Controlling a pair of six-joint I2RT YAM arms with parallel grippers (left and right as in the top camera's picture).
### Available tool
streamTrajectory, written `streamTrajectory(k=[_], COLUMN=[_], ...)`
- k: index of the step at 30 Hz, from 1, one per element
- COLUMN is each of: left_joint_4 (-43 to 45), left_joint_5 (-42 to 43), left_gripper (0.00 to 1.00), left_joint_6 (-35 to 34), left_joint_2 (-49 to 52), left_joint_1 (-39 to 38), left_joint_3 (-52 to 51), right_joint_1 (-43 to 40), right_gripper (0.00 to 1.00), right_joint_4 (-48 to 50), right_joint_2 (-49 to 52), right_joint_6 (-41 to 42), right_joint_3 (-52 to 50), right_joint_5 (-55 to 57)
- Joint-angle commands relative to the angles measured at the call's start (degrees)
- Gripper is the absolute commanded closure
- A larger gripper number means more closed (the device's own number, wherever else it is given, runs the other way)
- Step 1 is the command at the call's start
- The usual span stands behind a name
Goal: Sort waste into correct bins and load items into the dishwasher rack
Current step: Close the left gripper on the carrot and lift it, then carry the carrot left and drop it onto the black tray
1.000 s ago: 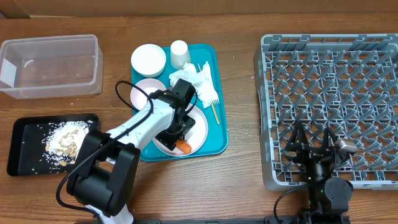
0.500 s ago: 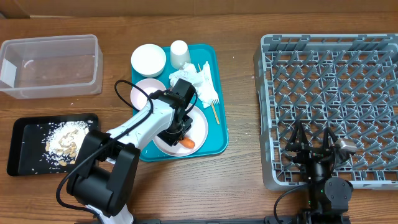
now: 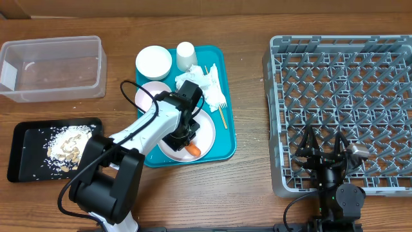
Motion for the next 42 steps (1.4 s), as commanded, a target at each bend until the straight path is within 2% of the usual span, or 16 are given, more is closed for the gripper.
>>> streamTrajectory(k=[1, 10, 15, 22, 34, 42], left_joint_4=[-2.93, -16.70, -22.01, -25.20, -24.09, -15.89], left_joint_5=[-0.39, -1.95, -2.82, -4.42, -6.16, -10.99], left_gripper=[0.96, 0.96, 0.96, 0.96, 0.95, 0.95], left_joint_6=[4.17, 6.60, 10.05, 14.58, 15.45, 18.23], left_joint_2=[-0.94, -5.35, -8.39, -9.31, -9.29, -9.25], left_joint_1=[0.07, 3.23, 11.78, 28.79, 55.82, 63.08], left_joint_3=[5.46, 16.24, 17.44, 17.42, 17.22, 16.61], right_joint_1=[-0.15, -0.15, -0.15, -0.15, -0.15, -0.15], right_gripper=[0.00, 0.00, 0.00, 0.00, 0.00, 0.00], right_joint_4=[0.26, 0.28, 0.26, 0.26, 0.26, 0.26], right_joint_2=[-0.46, -0.46, -0.46, -0.46, -0.46, -0.46], right_joint_6=[-0.39, -0.39, -0.39, -0.39, -0.39, -0.39], right_joint_3=[-0.61, -0.61, -0.61, -0.61, -0.61, -0.61], right_joint_5=[-0.07, -0.07, -0.07, -0.07, -0.07, -0.07])
